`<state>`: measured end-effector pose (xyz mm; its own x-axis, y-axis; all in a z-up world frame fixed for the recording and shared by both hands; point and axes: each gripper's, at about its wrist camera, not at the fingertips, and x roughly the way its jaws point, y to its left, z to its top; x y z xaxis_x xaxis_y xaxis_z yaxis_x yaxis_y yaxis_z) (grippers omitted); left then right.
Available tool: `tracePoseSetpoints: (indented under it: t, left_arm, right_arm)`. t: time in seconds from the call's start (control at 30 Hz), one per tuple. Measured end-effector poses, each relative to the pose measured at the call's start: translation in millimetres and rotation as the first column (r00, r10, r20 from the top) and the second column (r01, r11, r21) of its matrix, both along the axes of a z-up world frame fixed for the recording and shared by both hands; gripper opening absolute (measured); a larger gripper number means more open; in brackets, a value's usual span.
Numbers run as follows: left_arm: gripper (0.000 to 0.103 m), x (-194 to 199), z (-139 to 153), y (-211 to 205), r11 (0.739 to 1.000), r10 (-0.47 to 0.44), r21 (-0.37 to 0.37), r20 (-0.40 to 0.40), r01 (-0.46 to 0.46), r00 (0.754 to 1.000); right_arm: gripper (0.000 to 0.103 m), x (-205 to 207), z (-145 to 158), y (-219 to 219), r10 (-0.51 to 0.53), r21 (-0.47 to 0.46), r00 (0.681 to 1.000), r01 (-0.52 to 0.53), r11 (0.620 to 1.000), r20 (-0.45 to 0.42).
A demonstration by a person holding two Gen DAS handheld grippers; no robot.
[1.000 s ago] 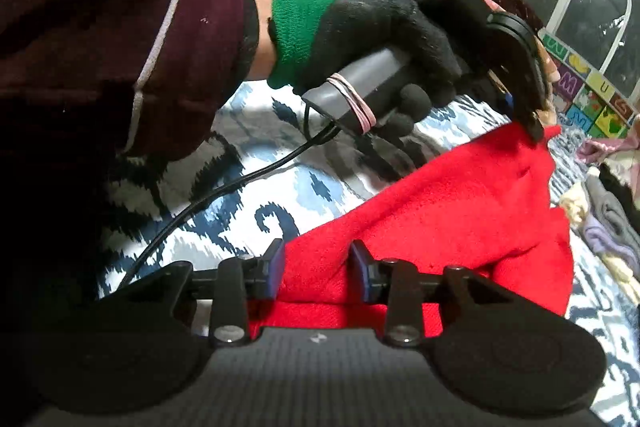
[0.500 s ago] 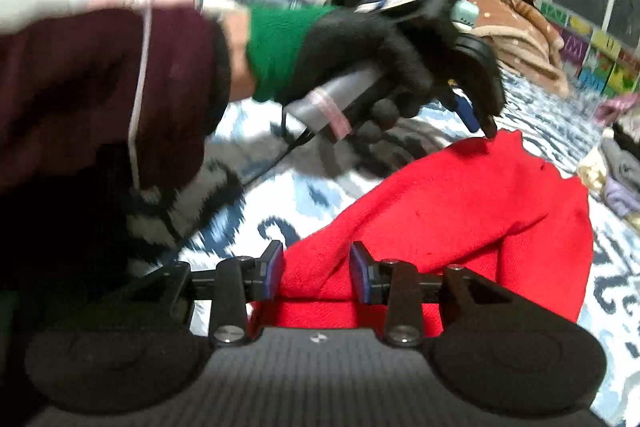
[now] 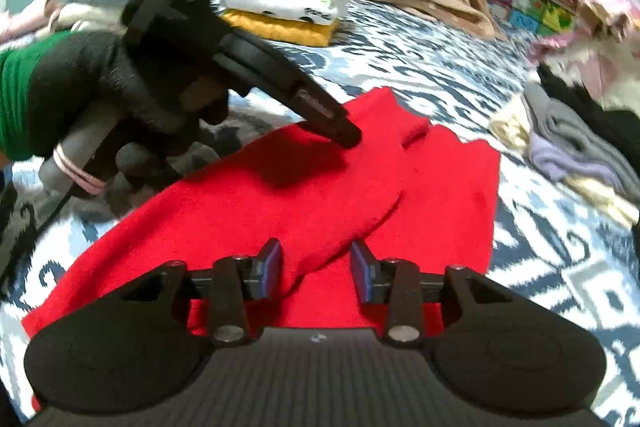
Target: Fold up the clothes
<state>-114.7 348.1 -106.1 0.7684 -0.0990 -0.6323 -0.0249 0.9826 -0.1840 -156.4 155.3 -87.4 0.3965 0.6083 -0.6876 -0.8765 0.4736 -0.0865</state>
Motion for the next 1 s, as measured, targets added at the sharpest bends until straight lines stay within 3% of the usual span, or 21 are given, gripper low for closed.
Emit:
tracePoseSetpoints:
  t: [0.27, 0.33, 0.4, 0.6, 0.7, 0.77, 0.83, 1.0]
  left_arm:
    - [0.014, -16, 16, -17, 0.995, -0.086, 0.055, 0.028, 0.084, 0.996]
    - [0.014, -17, 14, -23, 0.992, -0.105, 0.075, 0.011, 0.104, 0.994]
    - [0.019, -4, -3, -25, 0.994, -0.061, 0.089, -0.045, 0.065, 0.997]
    - [0.019, -7, 3, -15, 0.998, -0.028, 0.051, 0.003, 0.028, 1.000]
    - [0.019, -35, 23, -14, 0.998, -0.009, 0.065, 0.029, 0.007, 1.000]
    - [0.019, -58, 39, -19, 0.998, -0.008, 0.065, 0.049, 0.005, 0.999]
    - [0.019, -84, 52, -35, 0.993, -0.018, 0.114, 0.057, 0.011, 0.998]
    - [0.019, -138, 36, -77, 0.989, -0.063, 0.130, -0.033, 0.066, 0.997]
  right_arm:
    - [0.033, -12, 13, -7, -0.032, 0.122, 0.995, 0.020, 0.992, 0.094]
    - [0.033, -1, 3, -4, -0.042, 0.097, 0.998, 0.038, 0.995, 0.048]
    - [0.034, 10, -8, -2, -0.054, 0.071, 0.999, 0.054, 0.996, 0.001]
    - [0.034, 22, 2, -16, -0.084, 0.146, 0.991, 0.098, 0.984, -0.101]
    - [0.034, 25, 10, -35, -0.092, 0.219, 0.977, 0.134, 0.966, -0.194]
    - [0.034, 18, 19, -55, -0.101, 0.258, 0.973, 0.154, 0.954, -0.208]
    - [0.034, 7, 20, -79, -0.126, 0.284, 0.969, 0.185, 0.941, -0.213]
    - [0.034, -27, 14, -130, -0.159, 0.332, 0.964, 0.225, 0.916, -0.213]
